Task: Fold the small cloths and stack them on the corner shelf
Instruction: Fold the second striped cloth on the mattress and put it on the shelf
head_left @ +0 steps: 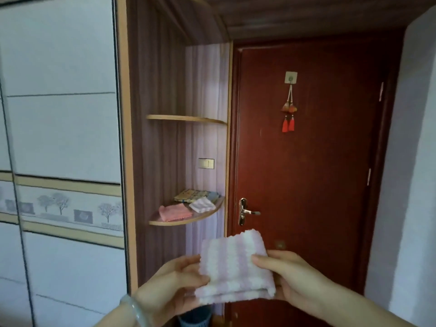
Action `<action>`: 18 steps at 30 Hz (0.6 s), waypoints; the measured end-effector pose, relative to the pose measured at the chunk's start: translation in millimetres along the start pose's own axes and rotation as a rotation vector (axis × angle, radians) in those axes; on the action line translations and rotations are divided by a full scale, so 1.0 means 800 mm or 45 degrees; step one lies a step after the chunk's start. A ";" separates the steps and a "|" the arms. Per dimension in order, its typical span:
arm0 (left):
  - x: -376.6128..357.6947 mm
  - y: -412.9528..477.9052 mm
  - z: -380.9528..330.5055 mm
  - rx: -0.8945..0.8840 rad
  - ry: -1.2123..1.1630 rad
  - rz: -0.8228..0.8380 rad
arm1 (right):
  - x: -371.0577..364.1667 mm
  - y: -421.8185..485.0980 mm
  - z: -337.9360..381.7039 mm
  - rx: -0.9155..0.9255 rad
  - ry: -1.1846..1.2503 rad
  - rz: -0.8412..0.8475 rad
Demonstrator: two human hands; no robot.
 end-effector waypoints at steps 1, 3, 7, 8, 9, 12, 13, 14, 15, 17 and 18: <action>0.008 0.025 -0.018 -0.009 0.002 -0.015 | 0.011 0.032 0.002 0.006 0.007 0.021; 0.025 0.074 -0.054 -0.056 0.033 -0.058 | 0.034 0.096 0.006 0.021 0.029 0.046; 0.060 0.156 -0.112 -0.147 0.023 -0.112 | 0.065 0.207 -0.002 0.017 0.076 0.049; 0.068 0.177 -0.124 -0.159 0.011 -0.105 | 0.071 0.234 -0.009 0.005 0.091 0.049; 0.073 0.194 -0.134 -0.172 0.010 -0.094 | 0.077 0.258 -0.016 -0.005 0.101 0.045; 0.101 0.252 -0.157 -0.176 0.004 -0.074 | 0.093 0.330 -0.038 -0.030 0.117 0.059; 0.117 0.274 -0.166 -0.169 -0.005 -0.090 | 0.098 0.355 -0.045 -0.032 0.122 0.059; 0.135 0.298 -0.173 -0.158 -0.009 -0.113 | 0.104 0.379 -0.052 -0.035 0.125 0.055; 0.153 0.323 -0.181 -0.147 -0.006 -0.135 | 0.110 0.404 -0.058 -0.033 0.124 0.059; 0.186 0.363 -0.199 -0.132 0.000 -0.205 | 0.118 0.452 -0.068 -0.023 0.108 0.063; 0.203 0.381 -0.211 -0.135 -0.009 -0.248 | 0.121 0.476 -0.073 -0.024 0.103 0.060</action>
Point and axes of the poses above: each hand's wrist, its own y-axis towards the middle knuckle, its own x-axis out of the back of the hand, z = x × y, the point moved 6 cm from there along y, towards the middle knuckle, and after that the axes turned 13 degrees about x, right-handed, at the moved point
